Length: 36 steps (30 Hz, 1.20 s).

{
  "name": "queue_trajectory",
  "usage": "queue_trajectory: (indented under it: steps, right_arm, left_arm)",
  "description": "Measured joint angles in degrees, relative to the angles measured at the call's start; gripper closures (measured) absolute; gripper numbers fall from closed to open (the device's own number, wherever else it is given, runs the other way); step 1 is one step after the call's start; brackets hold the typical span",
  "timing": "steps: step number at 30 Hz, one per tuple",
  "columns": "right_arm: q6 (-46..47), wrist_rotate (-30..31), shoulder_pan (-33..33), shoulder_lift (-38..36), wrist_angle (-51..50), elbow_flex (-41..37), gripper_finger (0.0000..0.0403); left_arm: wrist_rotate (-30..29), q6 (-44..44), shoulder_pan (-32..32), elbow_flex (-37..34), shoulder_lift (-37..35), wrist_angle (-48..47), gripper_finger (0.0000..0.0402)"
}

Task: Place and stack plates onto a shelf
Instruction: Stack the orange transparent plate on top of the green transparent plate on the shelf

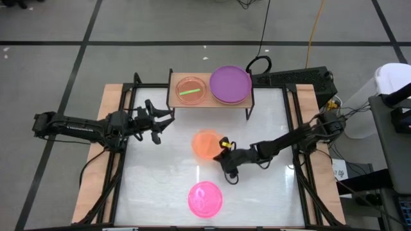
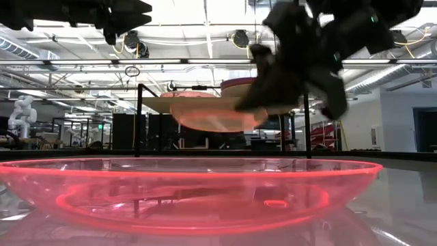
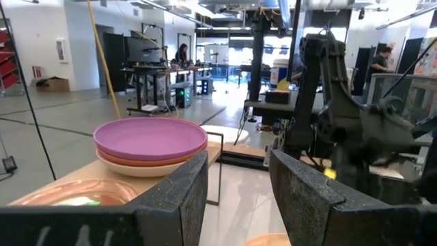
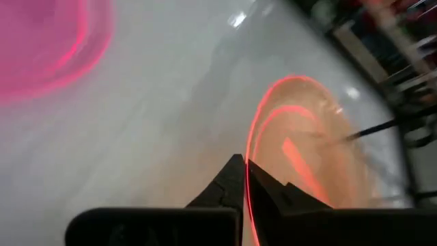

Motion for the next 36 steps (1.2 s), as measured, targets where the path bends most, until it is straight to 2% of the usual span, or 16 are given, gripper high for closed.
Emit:
queue_trajectory:
  steps: [9,16,21,27,36]
  right_arm:
    - [-5.92,0.13,-3.24,-9.07,5.80,0.09,0.0403]
    - [-6.68,-0.22,-7.89,-10.61,8.49,1.15,0.0403]
    - [-6.87,-0.36,-9.96,-10.64,5.74,4.53,0.0403]
    - [-7.67,-0.47,-11.23,-10.64,1.51,10.93,0.0403]
    - [-7.60,-0.46,-14.47,-10.24,-4.69,18.06,0.0403]
  left_arm:
    - [0.00,-1.22,-0.02,0.00,0.00,1.80,0.0238]
    - [0.05,0.03,-1.56,0.29,-0.86,3.06,0.0238]
    - [0.11,5.14,-4.55,0.54,-7.93,2.84,0.0238]
    - [0.11,5.65,-7.15,0.57,-14.76,-2.95,0.0238]
    - [0.13,5.96,-8.55,0.57,-16.65,-5.09,0.0238]
